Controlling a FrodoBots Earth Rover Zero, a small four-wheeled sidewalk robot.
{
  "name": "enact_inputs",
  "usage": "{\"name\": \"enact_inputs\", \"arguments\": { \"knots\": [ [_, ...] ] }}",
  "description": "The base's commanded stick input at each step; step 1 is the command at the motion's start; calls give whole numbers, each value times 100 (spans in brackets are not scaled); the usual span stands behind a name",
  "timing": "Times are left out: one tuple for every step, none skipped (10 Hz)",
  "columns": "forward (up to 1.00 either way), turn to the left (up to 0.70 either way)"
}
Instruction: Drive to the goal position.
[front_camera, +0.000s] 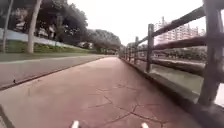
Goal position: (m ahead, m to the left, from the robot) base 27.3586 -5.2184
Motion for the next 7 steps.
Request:
{"name": "enact_inputs", "arguments": {
  "knots": [
    [70, 0],
    [70, 0],
    [70, 0],
    [70, 0],
    [70, 0],
    [70, 0],
    [70, 0]
  ]
}}
